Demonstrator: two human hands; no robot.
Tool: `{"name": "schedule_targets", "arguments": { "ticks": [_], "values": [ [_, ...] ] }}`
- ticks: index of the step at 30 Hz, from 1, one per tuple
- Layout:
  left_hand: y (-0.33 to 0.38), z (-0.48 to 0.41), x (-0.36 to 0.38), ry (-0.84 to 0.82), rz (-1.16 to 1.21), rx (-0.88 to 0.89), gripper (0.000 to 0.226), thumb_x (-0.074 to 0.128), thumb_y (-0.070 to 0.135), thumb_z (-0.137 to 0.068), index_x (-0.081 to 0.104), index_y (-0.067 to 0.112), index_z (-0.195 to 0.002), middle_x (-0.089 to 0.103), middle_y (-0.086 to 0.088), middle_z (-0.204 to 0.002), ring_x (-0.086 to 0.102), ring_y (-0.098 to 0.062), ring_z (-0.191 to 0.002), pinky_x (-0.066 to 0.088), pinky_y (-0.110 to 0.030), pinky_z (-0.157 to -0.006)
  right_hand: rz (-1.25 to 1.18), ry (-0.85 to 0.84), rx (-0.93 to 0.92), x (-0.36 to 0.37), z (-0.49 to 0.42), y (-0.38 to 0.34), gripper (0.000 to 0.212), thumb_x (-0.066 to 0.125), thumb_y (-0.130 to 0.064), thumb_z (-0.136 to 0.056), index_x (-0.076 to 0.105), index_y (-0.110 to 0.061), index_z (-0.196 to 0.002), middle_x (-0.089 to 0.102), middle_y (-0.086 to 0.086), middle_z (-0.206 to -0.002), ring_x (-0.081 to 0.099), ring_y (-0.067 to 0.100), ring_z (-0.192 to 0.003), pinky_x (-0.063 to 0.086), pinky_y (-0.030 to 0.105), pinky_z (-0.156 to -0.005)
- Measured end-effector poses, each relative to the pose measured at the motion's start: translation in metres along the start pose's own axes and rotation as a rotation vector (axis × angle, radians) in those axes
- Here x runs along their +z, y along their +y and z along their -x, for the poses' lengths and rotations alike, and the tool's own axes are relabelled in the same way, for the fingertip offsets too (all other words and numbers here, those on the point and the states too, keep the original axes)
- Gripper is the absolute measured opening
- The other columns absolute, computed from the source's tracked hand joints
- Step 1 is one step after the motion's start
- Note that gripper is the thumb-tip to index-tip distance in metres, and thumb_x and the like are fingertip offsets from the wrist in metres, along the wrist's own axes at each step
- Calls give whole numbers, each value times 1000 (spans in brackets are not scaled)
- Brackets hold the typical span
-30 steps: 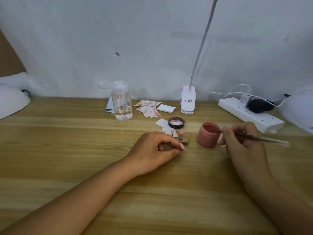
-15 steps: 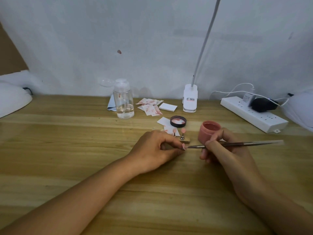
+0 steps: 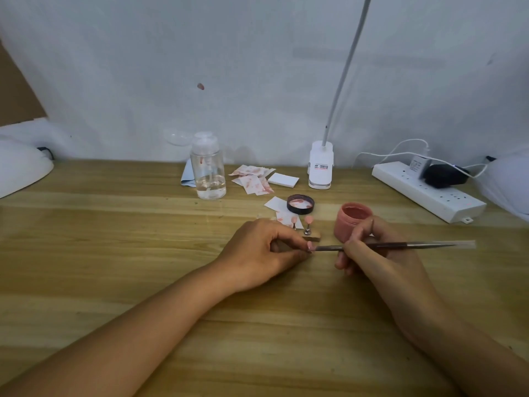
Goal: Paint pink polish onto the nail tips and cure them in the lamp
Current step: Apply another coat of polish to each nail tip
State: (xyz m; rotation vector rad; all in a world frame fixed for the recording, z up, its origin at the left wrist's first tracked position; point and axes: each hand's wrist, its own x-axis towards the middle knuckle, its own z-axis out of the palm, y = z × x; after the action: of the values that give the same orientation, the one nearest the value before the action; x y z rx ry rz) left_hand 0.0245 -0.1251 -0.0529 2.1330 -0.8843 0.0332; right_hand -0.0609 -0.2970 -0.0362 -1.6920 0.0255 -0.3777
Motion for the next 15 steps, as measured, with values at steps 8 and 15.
{"name": "schedule_targets", "arguments": {
  "ticks": [8,15],
  "values": [
    [-1,0,1,-7,22,-10,26,75,20,-85,70,45,-82,51,31,-46,45,10,-42,27,-6,-45,15,4,12,-1,1,-1,7,53,12,-85,46,14,-85,61,16,-62,56,9,-53,46,19,-52],
    [-4,-1,1,-8,29,-34,26,75,22,-85,70,47,-79,56,30,-52,45,7,-46,27,-10,-48,27,8,14,0,1,-1,8,54,11,-85,46,12,-83,60,18,-63,55,9,-54,43,16,-53]
  ]
}}
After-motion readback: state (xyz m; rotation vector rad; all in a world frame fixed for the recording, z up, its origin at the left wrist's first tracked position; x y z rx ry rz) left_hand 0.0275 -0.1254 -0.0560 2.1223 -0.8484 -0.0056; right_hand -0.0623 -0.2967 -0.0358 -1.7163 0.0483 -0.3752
